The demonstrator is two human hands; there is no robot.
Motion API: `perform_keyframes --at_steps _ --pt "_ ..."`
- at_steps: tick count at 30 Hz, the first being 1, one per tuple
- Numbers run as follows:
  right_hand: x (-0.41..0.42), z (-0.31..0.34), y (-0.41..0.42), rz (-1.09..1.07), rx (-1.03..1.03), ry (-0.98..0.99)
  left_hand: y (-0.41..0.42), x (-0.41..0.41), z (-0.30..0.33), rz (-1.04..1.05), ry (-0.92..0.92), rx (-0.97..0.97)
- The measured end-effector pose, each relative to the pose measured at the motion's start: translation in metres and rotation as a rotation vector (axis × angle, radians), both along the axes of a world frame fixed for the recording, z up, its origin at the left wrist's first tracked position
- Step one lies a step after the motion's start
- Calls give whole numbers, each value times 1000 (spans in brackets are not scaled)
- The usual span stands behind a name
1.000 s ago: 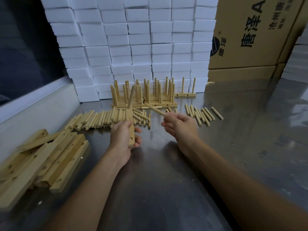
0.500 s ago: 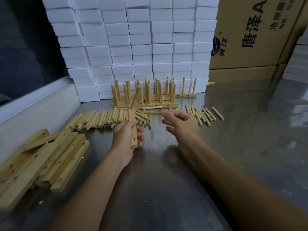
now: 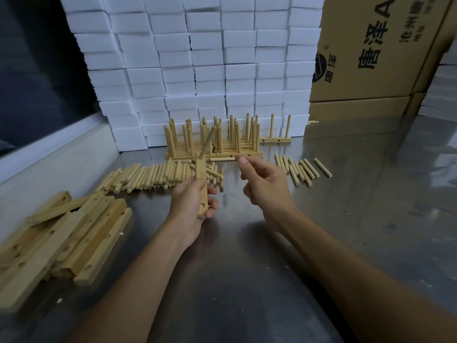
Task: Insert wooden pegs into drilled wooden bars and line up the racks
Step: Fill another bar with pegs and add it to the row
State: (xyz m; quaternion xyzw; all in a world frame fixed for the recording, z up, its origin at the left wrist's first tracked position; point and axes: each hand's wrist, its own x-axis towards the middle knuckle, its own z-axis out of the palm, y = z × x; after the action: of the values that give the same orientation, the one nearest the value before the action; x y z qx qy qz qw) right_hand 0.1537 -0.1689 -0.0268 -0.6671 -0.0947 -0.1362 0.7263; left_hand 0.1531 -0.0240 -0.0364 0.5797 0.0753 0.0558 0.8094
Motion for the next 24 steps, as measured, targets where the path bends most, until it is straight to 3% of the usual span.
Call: perform_keyframes --at_steps 6,17,24 --pt "0 1 2 -12 -111 -28 -4 -4 3 -96 -1 -114" --pt "3 -3 0 -30 -235 -146 -11 -3 -7 -173 -57 -67" --pt "4 -7 -1 -15 -419 -154 -10 -3 -10 -212 -84 -52"
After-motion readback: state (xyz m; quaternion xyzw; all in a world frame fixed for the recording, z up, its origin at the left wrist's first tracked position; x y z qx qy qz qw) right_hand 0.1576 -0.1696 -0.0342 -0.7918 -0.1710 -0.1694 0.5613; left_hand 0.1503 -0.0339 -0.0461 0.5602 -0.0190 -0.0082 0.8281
